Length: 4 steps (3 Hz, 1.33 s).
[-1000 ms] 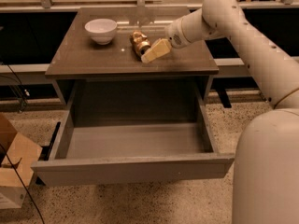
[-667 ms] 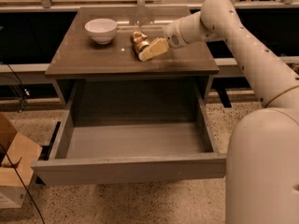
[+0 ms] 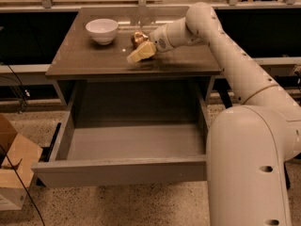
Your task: Place orange can into top drawer
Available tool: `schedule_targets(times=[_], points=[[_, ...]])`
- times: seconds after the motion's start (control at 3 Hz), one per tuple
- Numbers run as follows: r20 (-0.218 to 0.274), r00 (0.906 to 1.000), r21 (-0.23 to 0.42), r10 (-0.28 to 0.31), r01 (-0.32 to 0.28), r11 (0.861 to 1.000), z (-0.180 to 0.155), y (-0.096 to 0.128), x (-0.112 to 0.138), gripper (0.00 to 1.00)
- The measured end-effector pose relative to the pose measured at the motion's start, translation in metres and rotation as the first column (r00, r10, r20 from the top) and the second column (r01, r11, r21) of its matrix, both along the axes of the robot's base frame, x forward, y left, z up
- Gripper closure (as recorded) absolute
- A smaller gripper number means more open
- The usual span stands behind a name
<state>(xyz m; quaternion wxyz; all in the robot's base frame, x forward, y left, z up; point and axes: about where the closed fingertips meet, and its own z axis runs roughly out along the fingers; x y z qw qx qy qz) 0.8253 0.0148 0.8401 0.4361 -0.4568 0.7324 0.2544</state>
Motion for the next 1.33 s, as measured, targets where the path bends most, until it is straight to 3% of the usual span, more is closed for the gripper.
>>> schedule_targets(times=[0.33,0.67,1.0,1.33], points=[[-0.030,0.9994,0.029,-0.020,0.020,0.999,-0.004,0.004,0.003,0.18],[-0.027,0.9982,0.044,-0.054,0.055,0.998,0.003,-0.002,0.003,0.42],[0.002,0.9972,0.041,-0.075,0.075,0.996,0.017,-0.011,-0.004,0.65],[0.033,0.9983,-0.002,-0.047,0.047,0.999,0.035,-0.013,-0.026,0.88]])
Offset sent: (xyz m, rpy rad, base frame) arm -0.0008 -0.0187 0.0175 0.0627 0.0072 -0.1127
